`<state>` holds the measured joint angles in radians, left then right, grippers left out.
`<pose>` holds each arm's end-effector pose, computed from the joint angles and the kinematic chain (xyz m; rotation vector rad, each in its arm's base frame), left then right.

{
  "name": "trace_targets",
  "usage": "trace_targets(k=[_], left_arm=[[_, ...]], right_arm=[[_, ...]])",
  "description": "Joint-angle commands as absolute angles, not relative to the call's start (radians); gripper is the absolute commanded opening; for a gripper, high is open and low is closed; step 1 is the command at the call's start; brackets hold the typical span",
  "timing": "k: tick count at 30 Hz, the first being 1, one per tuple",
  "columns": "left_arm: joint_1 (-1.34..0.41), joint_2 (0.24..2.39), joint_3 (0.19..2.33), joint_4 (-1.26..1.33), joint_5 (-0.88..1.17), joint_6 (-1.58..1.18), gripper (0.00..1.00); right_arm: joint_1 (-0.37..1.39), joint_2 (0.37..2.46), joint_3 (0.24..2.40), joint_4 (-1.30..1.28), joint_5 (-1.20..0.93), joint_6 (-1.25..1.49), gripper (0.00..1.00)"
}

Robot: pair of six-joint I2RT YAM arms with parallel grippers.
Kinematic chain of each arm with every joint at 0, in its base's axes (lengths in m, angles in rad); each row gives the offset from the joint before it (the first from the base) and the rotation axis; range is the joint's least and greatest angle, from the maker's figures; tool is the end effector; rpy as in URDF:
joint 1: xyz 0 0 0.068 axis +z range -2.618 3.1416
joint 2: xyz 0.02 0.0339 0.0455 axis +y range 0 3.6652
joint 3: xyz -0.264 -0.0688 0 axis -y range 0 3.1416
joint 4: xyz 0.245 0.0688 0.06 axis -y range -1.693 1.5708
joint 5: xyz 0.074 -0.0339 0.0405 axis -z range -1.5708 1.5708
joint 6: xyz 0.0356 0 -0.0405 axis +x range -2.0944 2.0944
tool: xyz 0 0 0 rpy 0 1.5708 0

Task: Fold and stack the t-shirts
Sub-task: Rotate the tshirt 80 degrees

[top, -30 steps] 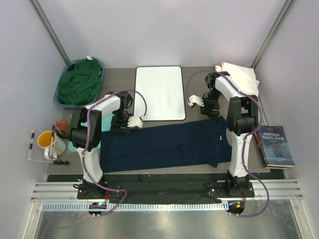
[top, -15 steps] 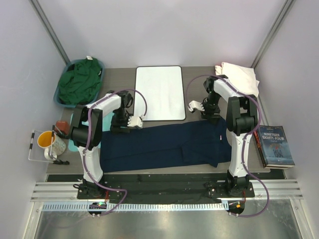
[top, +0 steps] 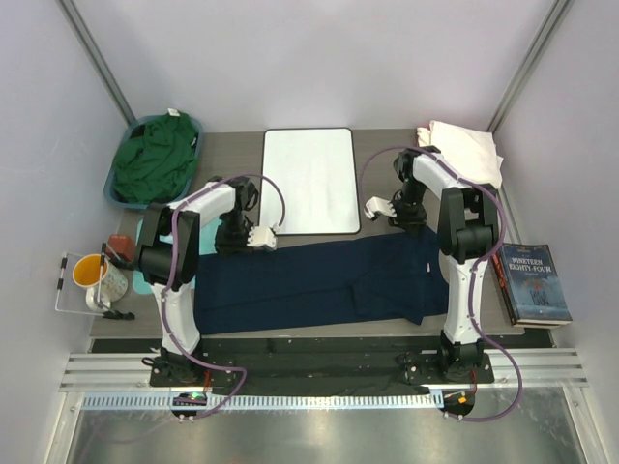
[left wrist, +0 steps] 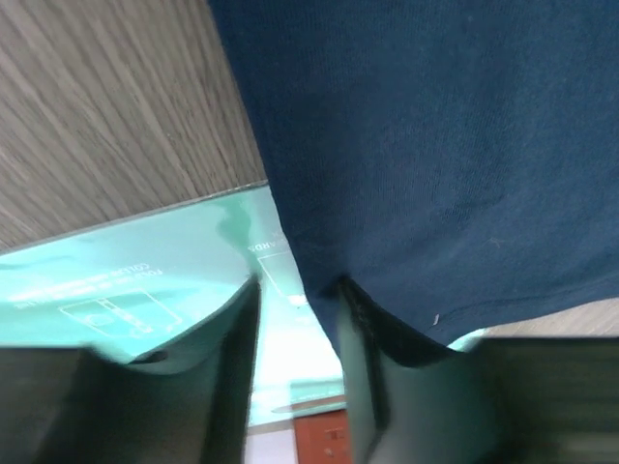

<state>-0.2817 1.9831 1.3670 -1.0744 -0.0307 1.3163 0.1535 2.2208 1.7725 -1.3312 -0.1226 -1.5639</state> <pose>0.3339 -0.0955 0.1540 -2.1677 -2.1056 0.0492 0.3985 0.0661 0.1646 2.2902 -2.0027 -0.3487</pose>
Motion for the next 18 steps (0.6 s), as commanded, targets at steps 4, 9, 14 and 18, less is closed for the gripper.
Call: trace_targets(k=[4,9,14,18], left_arm=[[-0.284,2.060,1.367,-1.147,0.032,1.304,0.00],[-0.284,2.056,1.379,-1.161,0.034,1.302,0.00],[-0.284,2.025,1.396,-1.177,0.041,1.301,0.00],[-0.282,2.000,1.423,-1.201,0.060,1.292,0.00]], right_arm=[[0.166,2.246,1.810,-1.508,-0.110,-1.540,0.03],[0.164,2.287,1.925,-1.476,-0.118,-1.505,0.01],[0.172,2.304,2.012,-1.402,-0.106,-1.497,0.01],[0.187,2.310,2.063,-1.320,-0.112,-1.474,0.01]])
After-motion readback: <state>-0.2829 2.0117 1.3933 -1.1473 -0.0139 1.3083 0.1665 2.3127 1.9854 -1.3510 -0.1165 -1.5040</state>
